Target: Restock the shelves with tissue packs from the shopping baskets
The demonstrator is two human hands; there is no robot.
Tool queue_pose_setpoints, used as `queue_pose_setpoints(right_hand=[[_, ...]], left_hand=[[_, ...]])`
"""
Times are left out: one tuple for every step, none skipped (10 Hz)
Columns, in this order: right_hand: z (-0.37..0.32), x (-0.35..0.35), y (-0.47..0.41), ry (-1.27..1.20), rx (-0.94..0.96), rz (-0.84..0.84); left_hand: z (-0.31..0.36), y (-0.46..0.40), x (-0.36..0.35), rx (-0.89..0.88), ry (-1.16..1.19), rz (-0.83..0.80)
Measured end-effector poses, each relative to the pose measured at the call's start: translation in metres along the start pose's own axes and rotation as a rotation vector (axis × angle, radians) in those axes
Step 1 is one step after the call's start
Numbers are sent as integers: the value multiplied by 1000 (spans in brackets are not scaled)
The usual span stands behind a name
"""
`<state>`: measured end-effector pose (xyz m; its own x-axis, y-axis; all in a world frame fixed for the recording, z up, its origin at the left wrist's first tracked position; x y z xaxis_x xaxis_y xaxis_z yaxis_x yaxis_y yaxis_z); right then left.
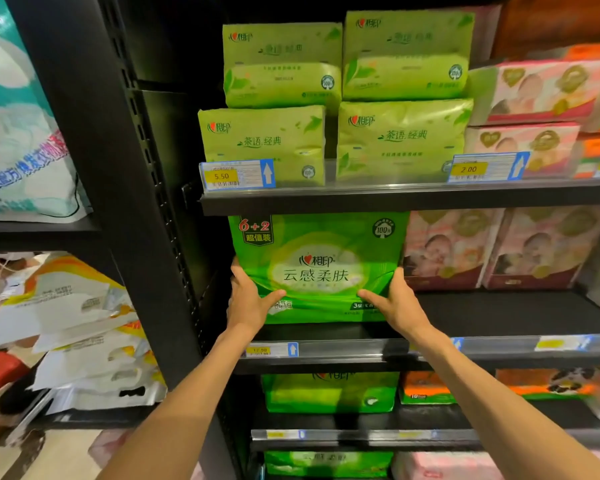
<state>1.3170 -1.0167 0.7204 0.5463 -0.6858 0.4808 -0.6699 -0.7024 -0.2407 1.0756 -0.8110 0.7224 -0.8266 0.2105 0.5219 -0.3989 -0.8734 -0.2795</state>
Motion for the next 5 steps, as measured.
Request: queue_pose_setpoints(right_hand=[[-9, 1, 4, 31, -19, -1], [-14, 5, 12, 113, -76, -9], [-14, 10, 21, 200, -85, -50], [-18, 16, 33, 305, -73, -24], [-24, 19, 48, 493, -24, -29]], left_hand=[[5, 5, 3, 46, -32, 4], [13, 16, 8, 94, -133, 10], [18, 33, 19, 83, -223, 3], [17, 52, 26, -57, -292, -35], [20, 72, 36, -207, -419, -51]])
Point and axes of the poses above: each hand's wrist, its own y-axis away from the middle knuckle, its own x-axis out of the back of the hand, z = x × y, the point moved 5 cm from there along -y, towards the middle knuckle, and after that the axes turned 1 degree about z, right-handed, at the moved point
